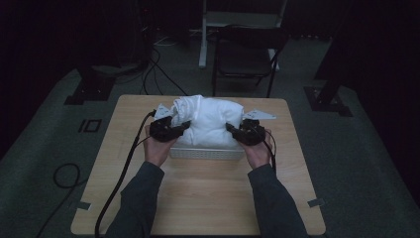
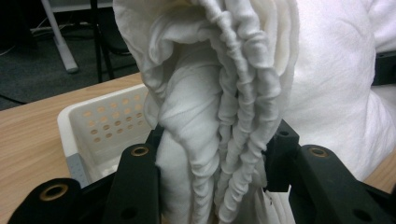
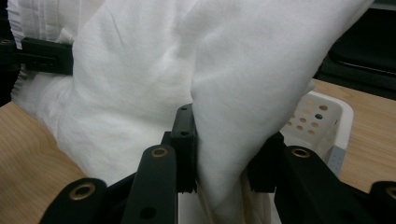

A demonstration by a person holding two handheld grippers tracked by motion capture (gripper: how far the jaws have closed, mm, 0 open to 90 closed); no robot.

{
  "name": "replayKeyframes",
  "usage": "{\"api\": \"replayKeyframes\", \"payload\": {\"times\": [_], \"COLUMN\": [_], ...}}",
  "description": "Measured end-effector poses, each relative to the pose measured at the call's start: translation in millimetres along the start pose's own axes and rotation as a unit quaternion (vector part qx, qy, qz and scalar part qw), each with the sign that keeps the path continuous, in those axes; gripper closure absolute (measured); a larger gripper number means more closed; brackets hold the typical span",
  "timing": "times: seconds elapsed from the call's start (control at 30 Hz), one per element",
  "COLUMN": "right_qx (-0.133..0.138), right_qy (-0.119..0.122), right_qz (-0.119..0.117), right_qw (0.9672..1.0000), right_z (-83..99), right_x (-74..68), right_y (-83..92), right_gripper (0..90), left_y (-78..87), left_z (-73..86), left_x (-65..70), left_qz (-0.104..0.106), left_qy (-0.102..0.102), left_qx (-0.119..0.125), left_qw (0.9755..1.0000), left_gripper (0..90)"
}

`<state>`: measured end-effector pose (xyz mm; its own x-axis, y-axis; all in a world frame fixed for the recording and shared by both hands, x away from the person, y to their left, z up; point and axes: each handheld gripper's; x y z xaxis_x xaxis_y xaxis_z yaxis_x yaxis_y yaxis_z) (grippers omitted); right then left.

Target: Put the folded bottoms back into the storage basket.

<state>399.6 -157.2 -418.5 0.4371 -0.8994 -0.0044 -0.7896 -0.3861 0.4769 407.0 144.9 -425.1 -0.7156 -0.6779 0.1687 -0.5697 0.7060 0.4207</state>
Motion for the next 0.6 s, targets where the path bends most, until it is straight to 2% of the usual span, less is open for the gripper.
{"api": "replayKeyframes", "payload": {"times": [0.6], "right_qx": [-0.007], "right_qy": [-0.013], "right_qz": [0.009], "right_qw": [0.9998], "right_z": [0.6], "right_x": [-0.3], "right_y": [-17.7], "right_gripper": [69.2], "left_y": [-13.8], "left_z": [5.1], "left_x": [-11.7], "left_qz": [-0.015], "left_qy": [0.026], "left_qx": [-0.004], "left_qw": [0.9996], "left_gripper": [58.5]}}
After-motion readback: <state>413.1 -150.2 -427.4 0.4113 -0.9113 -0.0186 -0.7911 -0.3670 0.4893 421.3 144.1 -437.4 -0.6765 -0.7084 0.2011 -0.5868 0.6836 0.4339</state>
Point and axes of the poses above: each handheld gripper's, and its own axes: y roughly backward along the jaws, z roughly out of its underside, x roughly to its right, and after that the axes turned 11 degrees about z, right-handed
